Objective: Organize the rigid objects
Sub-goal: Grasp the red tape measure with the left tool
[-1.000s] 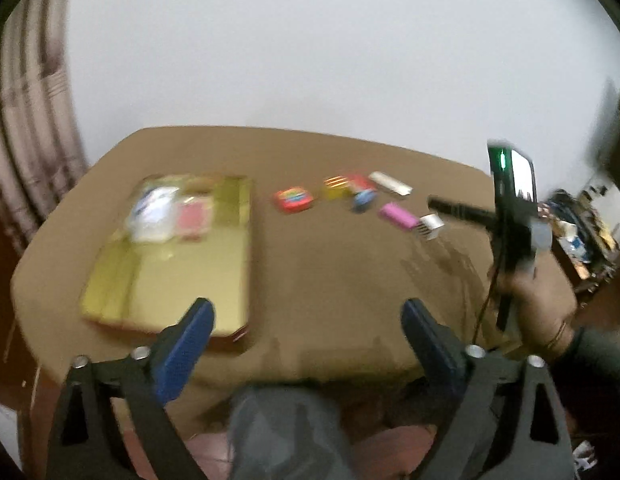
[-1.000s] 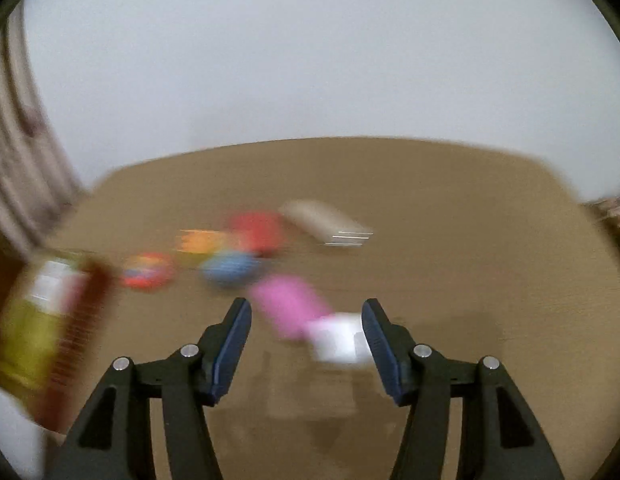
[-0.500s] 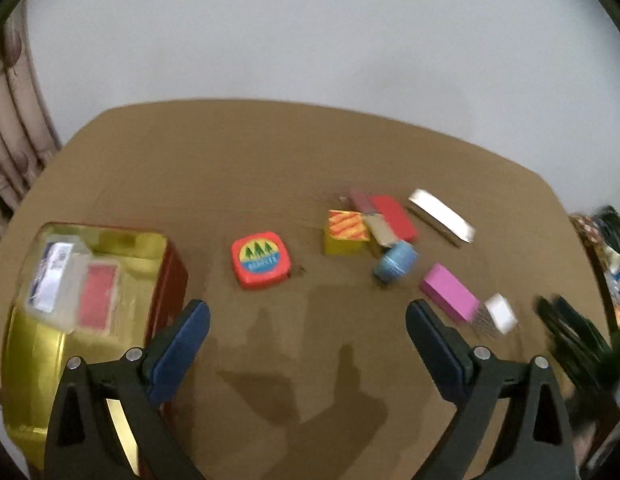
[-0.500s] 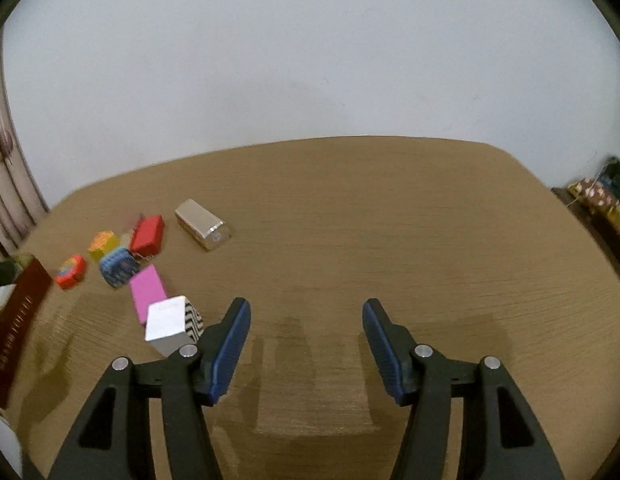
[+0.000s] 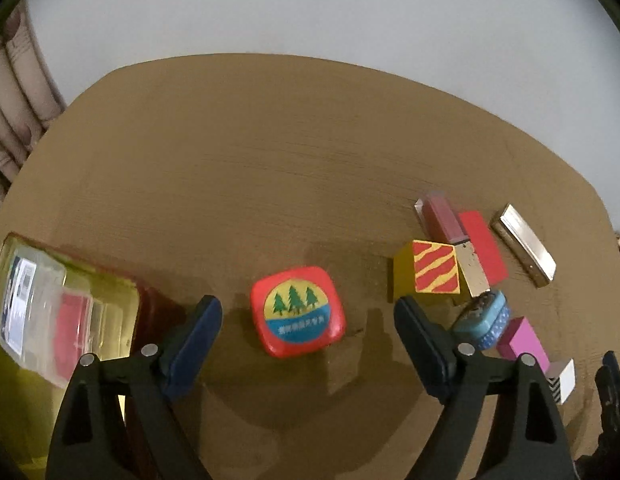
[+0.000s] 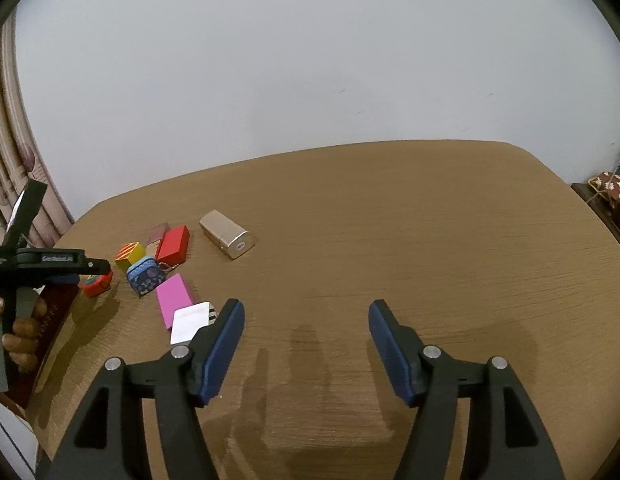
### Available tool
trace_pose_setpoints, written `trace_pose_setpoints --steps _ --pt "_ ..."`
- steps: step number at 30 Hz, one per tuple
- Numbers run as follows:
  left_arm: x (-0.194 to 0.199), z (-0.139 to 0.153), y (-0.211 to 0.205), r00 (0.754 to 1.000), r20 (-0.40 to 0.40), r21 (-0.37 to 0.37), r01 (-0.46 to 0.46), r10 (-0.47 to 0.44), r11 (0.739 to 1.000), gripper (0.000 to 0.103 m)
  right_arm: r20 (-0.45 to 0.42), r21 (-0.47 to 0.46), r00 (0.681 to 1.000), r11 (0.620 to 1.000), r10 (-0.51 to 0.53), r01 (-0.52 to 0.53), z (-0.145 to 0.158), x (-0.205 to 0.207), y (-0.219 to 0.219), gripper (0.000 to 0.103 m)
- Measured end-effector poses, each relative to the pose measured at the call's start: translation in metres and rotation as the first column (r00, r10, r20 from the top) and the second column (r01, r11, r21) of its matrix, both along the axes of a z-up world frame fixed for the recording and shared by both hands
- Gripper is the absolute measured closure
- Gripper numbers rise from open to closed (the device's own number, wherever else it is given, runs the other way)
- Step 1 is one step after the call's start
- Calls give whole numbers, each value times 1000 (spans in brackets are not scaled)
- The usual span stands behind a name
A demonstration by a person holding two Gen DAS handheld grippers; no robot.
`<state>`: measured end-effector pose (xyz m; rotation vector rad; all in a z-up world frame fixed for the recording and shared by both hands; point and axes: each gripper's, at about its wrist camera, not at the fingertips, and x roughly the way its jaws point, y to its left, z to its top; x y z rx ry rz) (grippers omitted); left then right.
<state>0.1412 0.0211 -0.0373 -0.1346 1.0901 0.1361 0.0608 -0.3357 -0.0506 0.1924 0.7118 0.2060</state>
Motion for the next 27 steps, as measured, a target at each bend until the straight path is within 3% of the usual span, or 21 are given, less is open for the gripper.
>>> trace_pose_setpoints --steps 9,16,21,23,24,27 --pt "7 -9 -5 1000 -2 91 18 -18 996 21 -8 4 1000 1000 -3 3 -1 1 1 36" --pt "-2 -5 -8 1000 -1 158 27 -27 987 58 -17 9 1000 1000 -7 7 -2 3 1 36" --pt "-10 -4 -11 998 -1 193 63 -64 979 57 -27 18 1000 1000 -7 8 -5 5 2 35" --pt "-5 -8 -30 995 -12 270 94 -94 958 53 -28 20 1000 1000 -7 8 -5 5 2 35" --pt "-4 -7 -40 994 -15 316 109 -110 942 46 -28 21 1000 1000 -7 8 -5 5 2 35" --pt "-12 -1 -58 986 35 387 137 -163 912 37 -29 21 1000 1000 -7 8 -5 5 2 35"
